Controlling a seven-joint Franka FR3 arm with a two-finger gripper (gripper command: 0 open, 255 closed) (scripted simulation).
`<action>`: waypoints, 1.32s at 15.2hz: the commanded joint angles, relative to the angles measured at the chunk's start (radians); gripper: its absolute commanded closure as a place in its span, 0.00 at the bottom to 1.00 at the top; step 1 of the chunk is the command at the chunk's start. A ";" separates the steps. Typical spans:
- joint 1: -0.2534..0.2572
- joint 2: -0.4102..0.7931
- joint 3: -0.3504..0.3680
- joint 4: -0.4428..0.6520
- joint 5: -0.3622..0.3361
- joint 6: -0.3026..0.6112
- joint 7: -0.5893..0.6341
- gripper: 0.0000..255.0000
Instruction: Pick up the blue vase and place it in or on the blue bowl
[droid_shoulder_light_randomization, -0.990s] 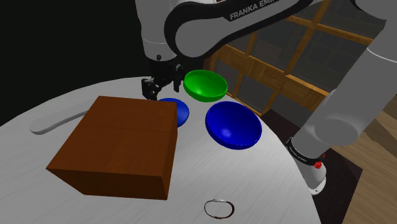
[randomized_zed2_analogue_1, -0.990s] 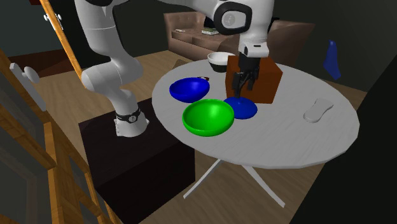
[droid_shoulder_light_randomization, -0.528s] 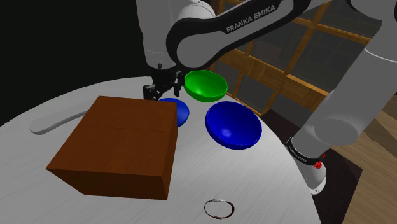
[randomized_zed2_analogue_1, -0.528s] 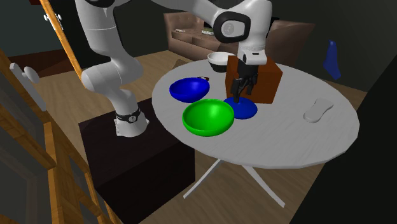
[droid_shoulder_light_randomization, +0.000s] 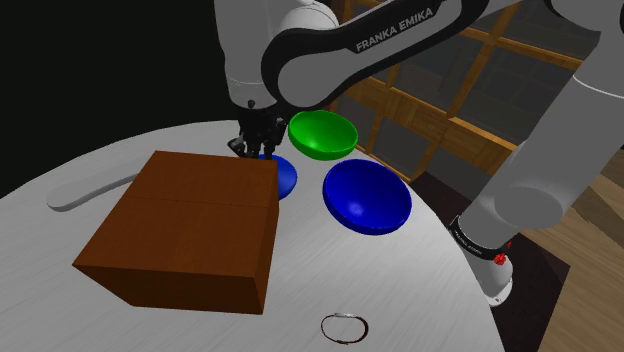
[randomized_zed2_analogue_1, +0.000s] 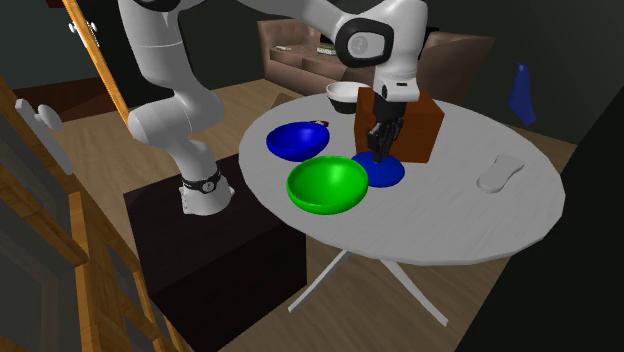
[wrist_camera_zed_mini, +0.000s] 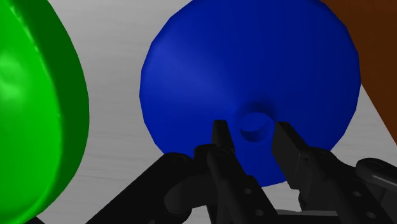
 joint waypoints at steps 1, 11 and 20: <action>0.000 0.001 0.000 -0.001 0.000 0.000 0.000 1.00; -0.003 -0.020 0.000 0.033 0.016 -0.050 -0.013 1.00; -0.006 -0.051 0.000 0.124 0.040 -0.165 -0.035 1.00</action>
